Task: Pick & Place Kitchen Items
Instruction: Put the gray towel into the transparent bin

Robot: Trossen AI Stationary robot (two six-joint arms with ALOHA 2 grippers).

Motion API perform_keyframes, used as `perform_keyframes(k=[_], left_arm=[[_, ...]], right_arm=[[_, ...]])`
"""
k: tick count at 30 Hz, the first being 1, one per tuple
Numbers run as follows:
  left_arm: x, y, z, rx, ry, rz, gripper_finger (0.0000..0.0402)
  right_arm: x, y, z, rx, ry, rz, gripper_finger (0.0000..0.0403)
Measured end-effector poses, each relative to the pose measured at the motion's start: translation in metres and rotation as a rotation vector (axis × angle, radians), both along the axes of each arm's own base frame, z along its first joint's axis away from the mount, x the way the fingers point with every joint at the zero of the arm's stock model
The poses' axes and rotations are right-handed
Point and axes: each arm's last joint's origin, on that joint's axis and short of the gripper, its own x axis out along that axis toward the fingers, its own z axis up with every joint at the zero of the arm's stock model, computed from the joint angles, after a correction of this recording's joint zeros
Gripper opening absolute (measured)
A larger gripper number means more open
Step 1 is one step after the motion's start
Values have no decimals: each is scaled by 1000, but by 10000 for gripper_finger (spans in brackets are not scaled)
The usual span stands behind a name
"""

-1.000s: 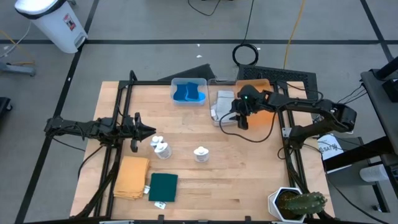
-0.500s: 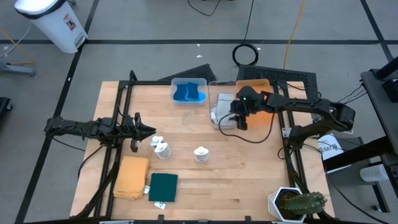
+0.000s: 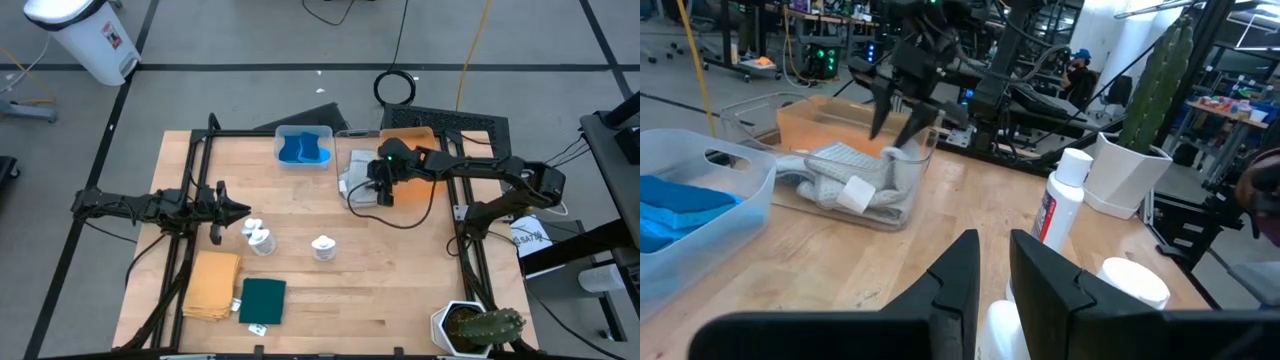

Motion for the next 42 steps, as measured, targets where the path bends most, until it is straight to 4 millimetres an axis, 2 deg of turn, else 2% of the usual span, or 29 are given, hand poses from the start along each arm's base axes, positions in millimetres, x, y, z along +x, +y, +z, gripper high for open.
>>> perform_keyframes(k=[5,20,24,30,34,42], left_arm=[[0,0,0,0,0,0,63],[0,0,0,0,0,0,63],[0,0,0,0,0,0,63],[0,0,0,0,0,0,63],[0,0,0,0,-1,0,63],[0,0,0,0,-1,-1,63]], right_arm=[[-2,4,-1,118,-19,84,130],[-3,5,-2,191,-6,23,113],[-3,5,0,224,-28,-2,128],[-5,9,10,329,-112,89,175],[-4,8,7,255,-76,62,198],[-5,9,-1,293,-26,107,197]])
